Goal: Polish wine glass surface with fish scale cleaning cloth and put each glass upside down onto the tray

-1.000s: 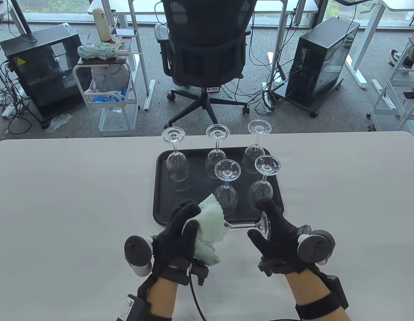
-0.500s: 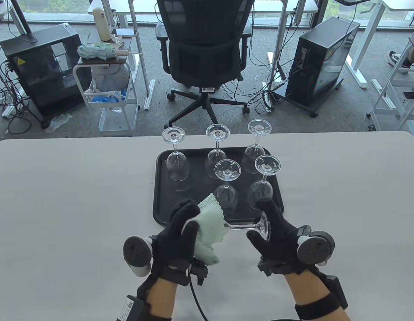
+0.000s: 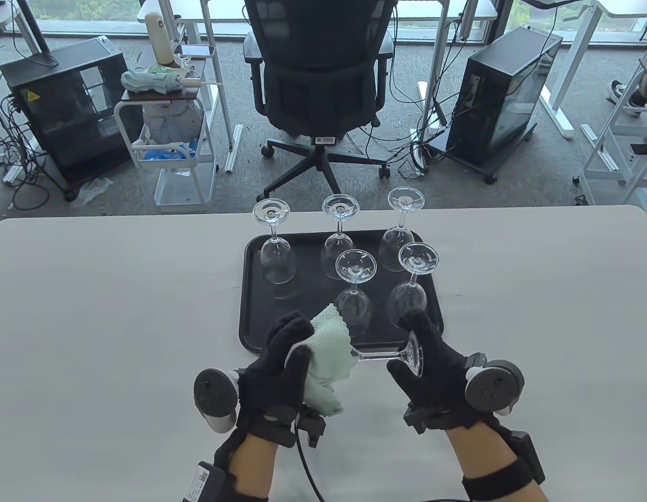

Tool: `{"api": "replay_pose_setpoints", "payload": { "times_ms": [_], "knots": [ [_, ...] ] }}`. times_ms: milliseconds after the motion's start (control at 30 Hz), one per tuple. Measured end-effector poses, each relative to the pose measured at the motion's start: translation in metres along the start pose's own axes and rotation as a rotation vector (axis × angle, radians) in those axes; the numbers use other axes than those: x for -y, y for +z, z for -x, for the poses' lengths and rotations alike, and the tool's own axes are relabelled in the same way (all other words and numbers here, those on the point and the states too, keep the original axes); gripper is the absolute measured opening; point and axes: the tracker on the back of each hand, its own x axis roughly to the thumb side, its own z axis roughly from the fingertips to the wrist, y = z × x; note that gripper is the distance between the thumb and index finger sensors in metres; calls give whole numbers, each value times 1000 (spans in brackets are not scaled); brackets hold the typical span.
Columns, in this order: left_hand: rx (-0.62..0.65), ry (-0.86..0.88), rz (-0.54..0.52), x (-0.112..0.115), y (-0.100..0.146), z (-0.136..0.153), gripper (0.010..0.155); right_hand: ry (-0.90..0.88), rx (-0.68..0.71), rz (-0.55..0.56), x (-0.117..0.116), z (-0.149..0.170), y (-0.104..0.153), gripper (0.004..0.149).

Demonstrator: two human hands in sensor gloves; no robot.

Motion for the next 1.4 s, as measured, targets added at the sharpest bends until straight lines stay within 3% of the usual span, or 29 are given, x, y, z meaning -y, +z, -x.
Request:
{"api": "replay_pose_setpoints", "payload": {
  "times_ms": [67,100,167,267,400,500,567,633,733,867,933,1000,1033,1133,1233,1333,1400],
  "knots": [
    [-20,31,28,1,0,2,59,98,81,34,3,-4,0,91],
    [1,16,17,2,1,0,59,93,56,50,4,-2,-1,88],
    [32,-15,1,4,2,-1,60,-114,-140,42,1,5,-2,76],
    [124,-83,-40,4,2,-5,59,-300,-344,-72,-2,11,-3,76],
    [66,-56,-30,1,1,1,58,-129,-161,-25,-1,6,-2,86],
    [-75,58,29,0,1,9,59,74,46,16,1,-1,0,90],
    [-73,59,24,1,1,10,59,62,22,33,1,0,0,85],
    [-37,19,10,3,2,6,59,-116,-137,36,-2,4,0,75],
    [76,-44,-10,3,1,-1,59,-264,-318,-27,-5,9,0,73],
    [83,-54,7,-2,-1,-5,58,-159,-144,-7,-3,5,-3,84],
    [17,-9,4,-4,-1,-2,58,-23,10,-1,0,-3,-3,89],
    [-30,48,27,-3,0,1,58,52,70,17,2,-7,-3,90],
    [-32,53,28,-3,0,1,59,53,70,25,2,-8,-3,89],
    [15,10,19,0,1,-2,60,-122,-100,43,0,-1,-2,75],
    [134,-73,-4,2,1,-10,59,-300,-279,-11,-3,8,-1,75],
    [118,-56,7,-1,0,-8,58,-196,-190,-7,-2,4,-2,80],
    [58,-31,-15,-4,0,-3,59,-96,-58,-10,-1,-2,-4,86]
  ]
}}
